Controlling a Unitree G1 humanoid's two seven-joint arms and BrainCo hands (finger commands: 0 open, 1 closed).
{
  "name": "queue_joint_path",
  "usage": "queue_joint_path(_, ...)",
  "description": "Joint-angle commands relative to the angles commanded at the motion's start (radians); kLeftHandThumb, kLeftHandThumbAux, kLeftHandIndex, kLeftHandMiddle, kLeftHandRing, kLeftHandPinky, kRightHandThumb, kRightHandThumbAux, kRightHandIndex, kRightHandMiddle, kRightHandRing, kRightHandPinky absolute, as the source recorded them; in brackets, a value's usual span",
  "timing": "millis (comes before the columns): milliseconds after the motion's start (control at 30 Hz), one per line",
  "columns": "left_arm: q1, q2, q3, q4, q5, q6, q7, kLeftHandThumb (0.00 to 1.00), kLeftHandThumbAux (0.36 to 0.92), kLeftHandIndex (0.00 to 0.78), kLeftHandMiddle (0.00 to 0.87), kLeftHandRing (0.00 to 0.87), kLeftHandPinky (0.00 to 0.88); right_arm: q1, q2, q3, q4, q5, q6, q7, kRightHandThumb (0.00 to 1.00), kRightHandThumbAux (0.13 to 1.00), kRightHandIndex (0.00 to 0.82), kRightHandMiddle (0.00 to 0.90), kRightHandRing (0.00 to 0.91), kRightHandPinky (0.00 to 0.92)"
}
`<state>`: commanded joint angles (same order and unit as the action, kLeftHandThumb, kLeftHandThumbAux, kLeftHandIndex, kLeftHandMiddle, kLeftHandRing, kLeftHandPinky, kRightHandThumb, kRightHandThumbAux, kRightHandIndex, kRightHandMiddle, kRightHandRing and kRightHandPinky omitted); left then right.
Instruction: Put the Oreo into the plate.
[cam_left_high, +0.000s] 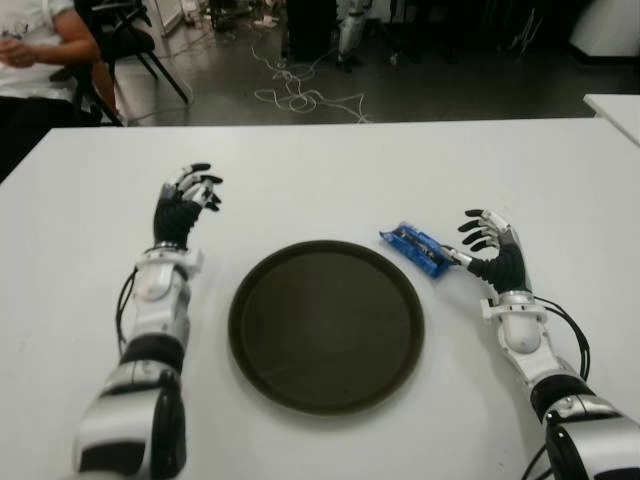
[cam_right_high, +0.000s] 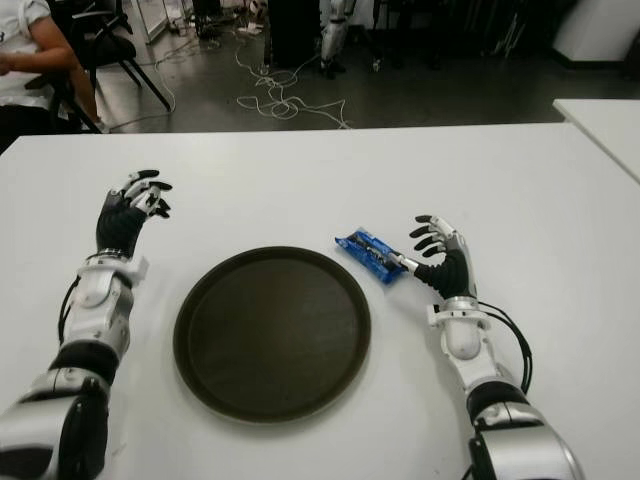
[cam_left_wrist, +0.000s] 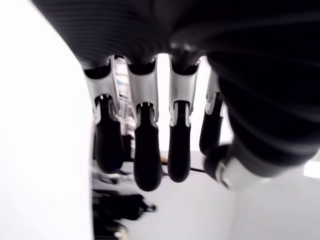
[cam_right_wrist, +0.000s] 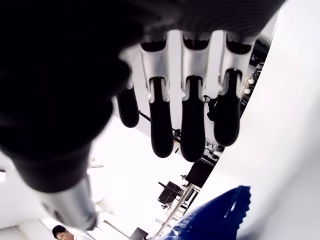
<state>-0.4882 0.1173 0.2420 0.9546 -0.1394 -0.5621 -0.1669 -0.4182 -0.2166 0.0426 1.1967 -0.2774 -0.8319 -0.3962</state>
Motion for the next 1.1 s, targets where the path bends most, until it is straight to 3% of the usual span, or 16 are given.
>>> queue_joint_path(333,0.002,0.018,-0.024,0.040,0.047,-0.012,0.057,0.922,0.678,0.308,0.444,0.549,0.496,0.002,-0.006,0.009,-0.005,-0.008,-0.003,0.002,0.087,0.778,0.283,0.450,0.481,0.511)
queue_joint_path(567,-0.004,0.020,-0.030,0.057,0.053,-0.036,0.057,0.922,0.678,0.308,0.443,0.551,0.508,0.001,-0.011,0.005,-0.001,-0.011,0.002,-0.007,0.101,0.818,0.306,0.456,0.479,0.500)
queue_joint_path(1100,-0.016,0.025,-0.041,0.105,0.073,-0.089,0.058,0.922,0.677,0.312,0.448,0.551,0.523,0.002,-0.020,-0.001,0.001,-0.008,-0.012,-0.001,0.064,0.780,0.292,0.459,0.486,0.511)
